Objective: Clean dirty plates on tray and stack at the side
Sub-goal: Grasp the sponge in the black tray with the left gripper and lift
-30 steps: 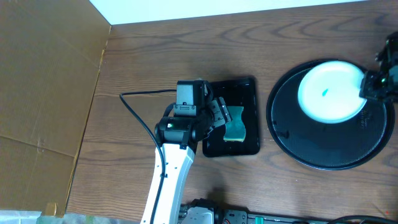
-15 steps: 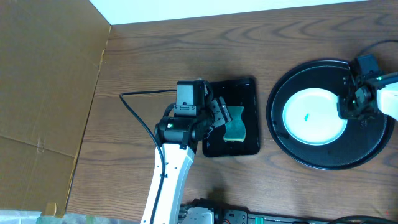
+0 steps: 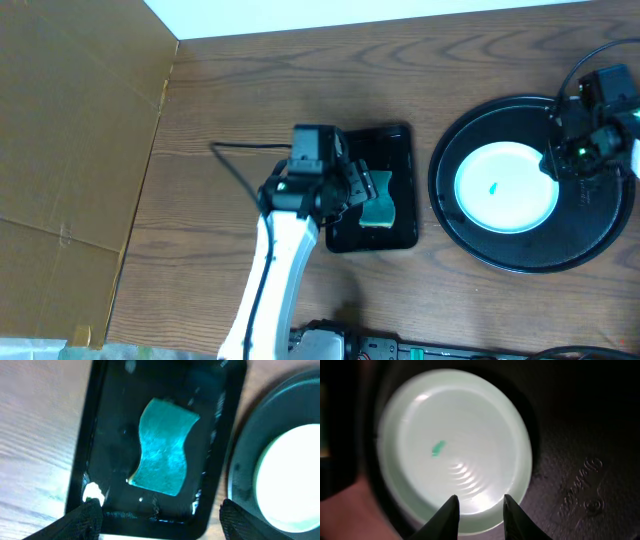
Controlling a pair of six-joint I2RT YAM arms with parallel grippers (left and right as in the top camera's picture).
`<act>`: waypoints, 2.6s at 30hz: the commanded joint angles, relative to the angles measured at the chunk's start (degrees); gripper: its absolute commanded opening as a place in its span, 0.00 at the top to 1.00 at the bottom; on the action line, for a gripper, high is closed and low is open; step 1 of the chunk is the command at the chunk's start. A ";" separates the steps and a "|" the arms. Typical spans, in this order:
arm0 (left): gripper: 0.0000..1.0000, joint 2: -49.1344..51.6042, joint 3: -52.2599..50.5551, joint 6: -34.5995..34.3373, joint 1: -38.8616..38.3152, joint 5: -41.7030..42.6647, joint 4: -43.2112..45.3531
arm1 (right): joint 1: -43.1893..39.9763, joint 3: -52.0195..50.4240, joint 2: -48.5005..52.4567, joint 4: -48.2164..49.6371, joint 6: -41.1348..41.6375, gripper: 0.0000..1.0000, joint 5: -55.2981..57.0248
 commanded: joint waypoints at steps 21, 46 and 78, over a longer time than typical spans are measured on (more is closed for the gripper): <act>0.38 25.97 -1.40 8.90 -1.22 1.18 10.10 | 6.62 1.11 -3.26 -4.20 -0.42 0.74 -3.10; 0.59 30.97 -0.63 9.20 -3.45 -2.75 10.93 | 6.69 0.90 -3.26 -5.68 7.78 0.71 13.64; 0.93 8.35 2.62 8.00 -3.45 -2.51 3.61 | 3.43 0.52 5.09 -7.02 6.62 0.60 11.56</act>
